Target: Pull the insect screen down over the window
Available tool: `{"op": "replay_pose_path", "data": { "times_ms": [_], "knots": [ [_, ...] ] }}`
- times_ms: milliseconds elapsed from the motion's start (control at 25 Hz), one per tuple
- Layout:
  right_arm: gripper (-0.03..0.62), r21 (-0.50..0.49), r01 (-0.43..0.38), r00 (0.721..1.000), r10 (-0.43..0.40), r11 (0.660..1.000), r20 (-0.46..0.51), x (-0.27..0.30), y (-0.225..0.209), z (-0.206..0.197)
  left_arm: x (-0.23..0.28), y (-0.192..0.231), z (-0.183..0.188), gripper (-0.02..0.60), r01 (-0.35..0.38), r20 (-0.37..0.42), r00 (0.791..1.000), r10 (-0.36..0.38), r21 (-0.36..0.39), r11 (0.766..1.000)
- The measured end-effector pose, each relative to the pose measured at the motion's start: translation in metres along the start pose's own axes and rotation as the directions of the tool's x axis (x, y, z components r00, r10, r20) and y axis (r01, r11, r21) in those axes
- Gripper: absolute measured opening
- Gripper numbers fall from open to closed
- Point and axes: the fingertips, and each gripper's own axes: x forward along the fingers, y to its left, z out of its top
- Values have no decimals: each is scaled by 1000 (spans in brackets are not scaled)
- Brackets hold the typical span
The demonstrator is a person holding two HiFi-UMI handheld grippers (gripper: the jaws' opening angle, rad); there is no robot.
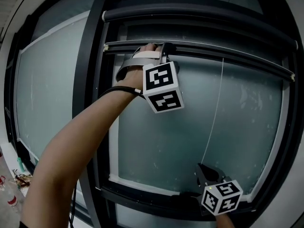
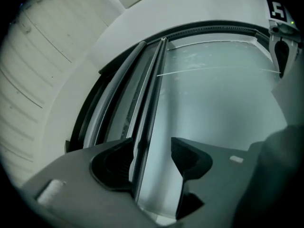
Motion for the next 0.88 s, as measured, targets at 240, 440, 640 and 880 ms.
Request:
{"op": "replay_pose_path", "data": {
  "times_ms": [240, 440, 640, 880],
  "knots": [
    [5, -7, -11, 1000, 11, 1000, -5, -3, 0, 1, 18, -4, -5, 267, 86, -67, 994, -82, 49, 995],
    [5, 6, -41, 999, 41, 999, -24, -5, 7, -5, 17, -1, -4, 172, 91, -72, 994, -87, 45, 995],
    [5, 65, -71, 995, 75, 995, -70, -8, 27, -41, -2, -30, -9, 100, 143, -87, 987, -133, 126, 982],
    [5, 134, -95, 984, 113, 986, -137, -13, 46, -84, -27, -73, -13, 77, 201, -96, 977, -190, 125, 972]
  ]
}}
